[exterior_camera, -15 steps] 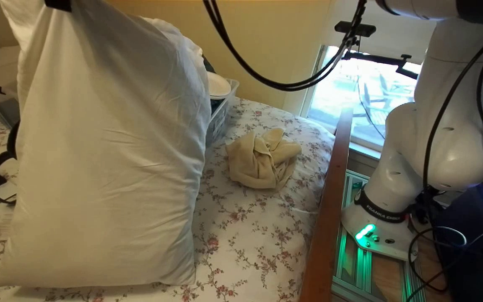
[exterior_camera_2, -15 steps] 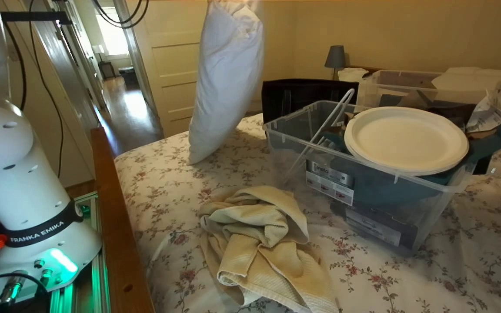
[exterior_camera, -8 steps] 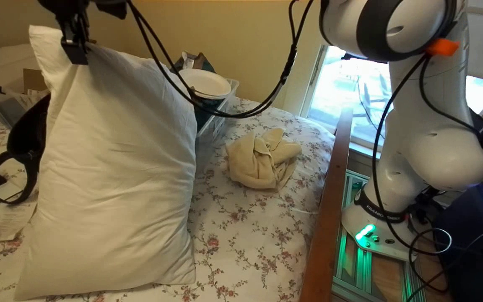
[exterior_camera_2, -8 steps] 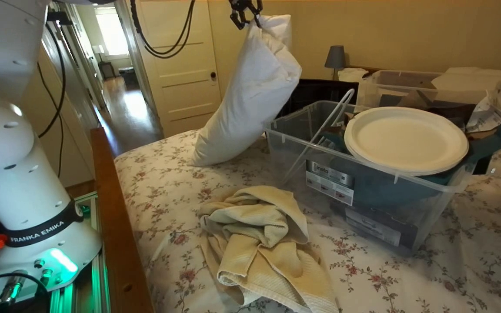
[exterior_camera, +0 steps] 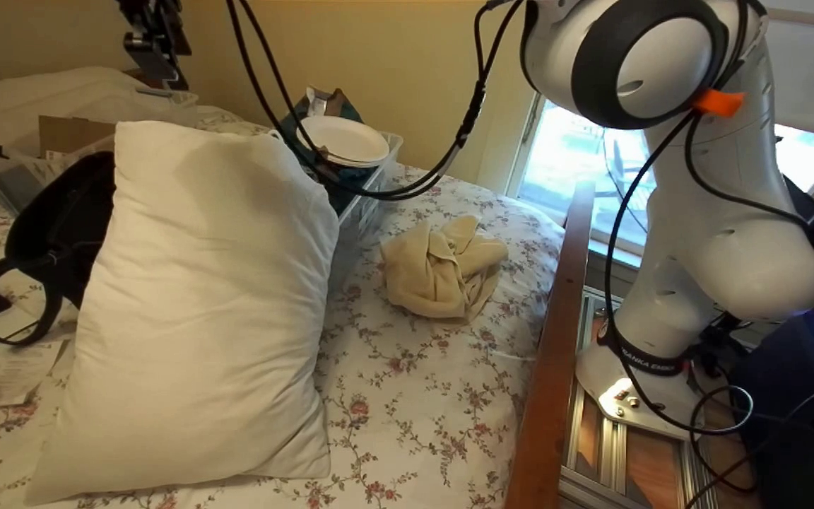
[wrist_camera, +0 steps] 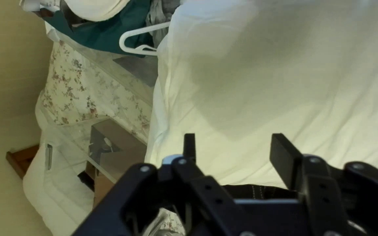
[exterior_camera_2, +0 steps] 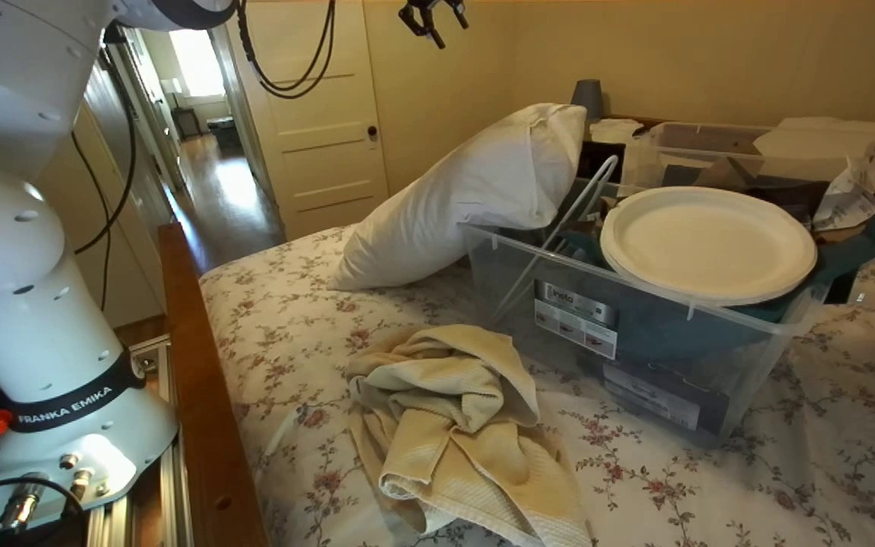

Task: Move the white pillow forward

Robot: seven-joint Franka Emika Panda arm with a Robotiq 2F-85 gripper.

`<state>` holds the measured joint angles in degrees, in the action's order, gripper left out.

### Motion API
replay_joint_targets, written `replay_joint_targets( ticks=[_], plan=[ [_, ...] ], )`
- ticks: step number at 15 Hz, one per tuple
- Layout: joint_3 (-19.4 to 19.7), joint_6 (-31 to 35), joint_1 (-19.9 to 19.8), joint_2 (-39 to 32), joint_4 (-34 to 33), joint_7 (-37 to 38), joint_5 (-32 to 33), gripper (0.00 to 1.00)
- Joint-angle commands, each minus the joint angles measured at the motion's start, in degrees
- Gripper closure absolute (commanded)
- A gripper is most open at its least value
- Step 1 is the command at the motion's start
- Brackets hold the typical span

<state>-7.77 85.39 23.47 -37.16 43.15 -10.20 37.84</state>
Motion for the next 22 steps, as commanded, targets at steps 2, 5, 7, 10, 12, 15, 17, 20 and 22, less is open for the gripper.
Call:
replay_joint_targets(
  ticks=[2,5,7,10,12,15,17,20,22],
  plan=[
    [-6.19,-5.69,-0.21,7.6,4.66,-3.3,-8.86,0.02],
    [-11.06,-3.23,-2.44,13.26,12.82,0.08,-18.08,0.0],
    [-12.18,-2.63,-4.4,16.07,18.16,4.62,-24.16,0.0],
    [-10.27,-3.09,-4.24,19.29,25.9,14.43,-23.93,0.0],
    [-9.72,-3.08,-4.47,20.98,31.23,19.46,-22.43,0.0],
    [-9.37,-4.07,-4.98,23.21,39.46,25.25,-22.28,0.0],
    [-9.27,-6.59,-5.12,24.7,45.3,27.84,-22.12,0.0],
    [-7.97,-10.17,-4.15,26.65,54.1,28.45,-24.31,0.0],
    [-8.04,-10.93,-3.62,22.87,48.8,27.34,-22.93,0.0]
  ],
)
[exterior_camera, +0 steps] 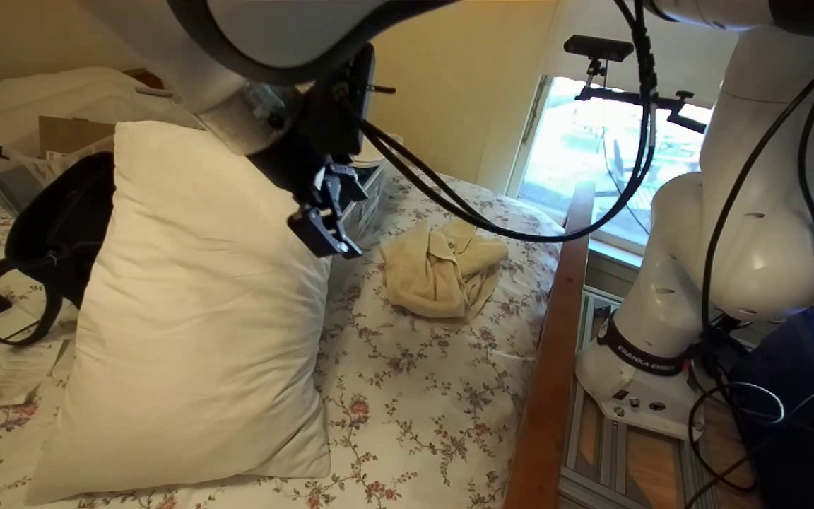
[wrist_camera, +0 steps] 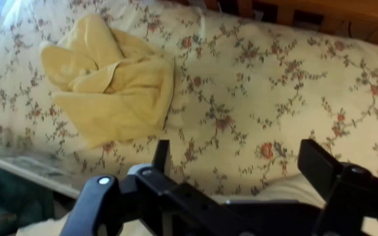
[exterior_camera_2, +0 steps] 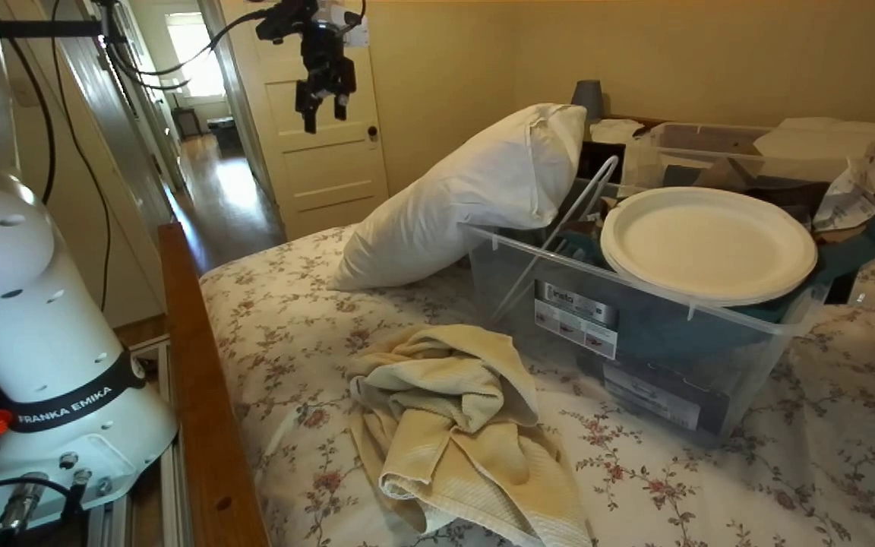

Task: Move the white pillow forward

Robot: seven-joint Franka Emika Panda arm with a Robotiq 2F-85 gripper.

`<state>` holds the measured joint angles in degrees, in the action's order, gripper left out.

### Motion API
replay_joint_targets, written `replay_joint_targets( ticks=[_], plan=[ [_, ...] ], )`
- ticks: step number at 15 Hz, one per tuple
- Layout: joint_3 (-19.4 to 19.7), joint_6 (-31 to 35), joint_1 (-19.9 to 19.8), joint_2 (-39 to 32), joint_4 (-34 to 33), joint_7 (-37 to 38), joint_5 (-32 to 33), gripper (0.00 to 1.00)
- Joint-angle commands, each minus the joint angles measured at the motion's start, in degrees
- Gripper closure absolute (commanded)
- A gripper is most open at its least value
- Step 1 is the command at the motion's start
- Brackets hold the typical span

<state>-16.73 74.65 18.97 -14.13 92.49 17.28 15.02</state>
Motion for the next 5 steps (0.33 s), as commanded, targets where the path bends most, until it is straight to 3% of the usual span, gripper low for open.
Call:
replay_joint_targets(
  ticks=[1,5],
  plan=[
    [0.89,-0.6,0.78,0.42,2.24,0.27,-0.59,0.0],
    [0.86,-0.65,0.57,1.84,5.71,0.6,-0.87,0.0]
  ],
)
